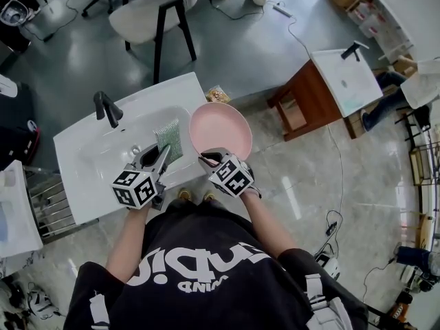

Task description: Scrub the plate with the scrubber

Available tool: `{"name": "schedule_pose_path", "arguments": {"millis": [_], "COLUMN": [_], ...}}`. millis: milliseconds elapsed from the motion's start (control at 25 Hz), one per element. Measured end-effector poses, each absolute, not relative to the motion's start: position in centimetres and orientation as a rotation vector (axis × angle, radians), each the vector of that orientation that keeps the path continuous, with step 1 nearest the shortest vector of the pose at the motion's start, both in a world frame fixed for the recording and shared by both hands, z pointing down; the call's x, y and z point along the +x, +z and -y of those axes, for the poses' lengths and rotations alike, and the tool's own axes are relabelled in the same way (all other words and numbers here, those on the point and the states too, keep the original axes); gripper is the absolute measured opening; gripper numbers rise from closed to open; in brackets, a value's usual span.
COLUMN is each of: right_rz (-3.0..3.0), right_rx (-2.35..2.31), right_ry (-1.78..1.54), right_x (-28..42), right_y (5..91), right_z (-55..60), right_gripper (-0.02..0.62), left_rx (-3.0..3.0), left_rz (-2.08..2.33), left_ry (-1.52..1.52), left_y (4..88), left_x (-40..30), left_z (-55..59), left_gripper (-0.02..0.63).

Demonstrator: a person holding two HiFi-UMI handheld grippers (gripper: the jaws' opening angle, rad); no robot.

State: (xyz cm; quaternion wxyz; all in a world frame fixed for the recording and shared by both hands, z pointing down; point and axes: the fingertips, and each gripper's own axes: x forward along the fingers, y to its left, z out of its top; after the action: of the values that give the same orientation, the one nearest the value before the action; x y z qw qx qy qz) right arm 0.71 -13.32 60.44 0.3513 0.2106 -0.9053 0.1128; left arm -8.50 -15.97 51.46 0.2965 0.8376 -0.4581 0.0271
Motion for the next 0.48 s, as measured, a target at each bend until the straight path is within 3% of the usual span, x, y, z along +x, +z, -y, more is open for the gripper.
{"name": "schedule_pose_path", "arguments": {"millis": [480], "right_rz": [2.283], "right_rx": [0.511], "right_ry": [0.248], "right_x": [-0.2], "right_y": [61.8], "right_z": [12.0], "right_gripper": [0.055], "left_rx": [2.218], "left_rz": [1.217], "left_ry": [0.052], "left_y": [51.5], "left_x": [-8.5], "left_z": [15.8], "left_gripper": [0.087]}}
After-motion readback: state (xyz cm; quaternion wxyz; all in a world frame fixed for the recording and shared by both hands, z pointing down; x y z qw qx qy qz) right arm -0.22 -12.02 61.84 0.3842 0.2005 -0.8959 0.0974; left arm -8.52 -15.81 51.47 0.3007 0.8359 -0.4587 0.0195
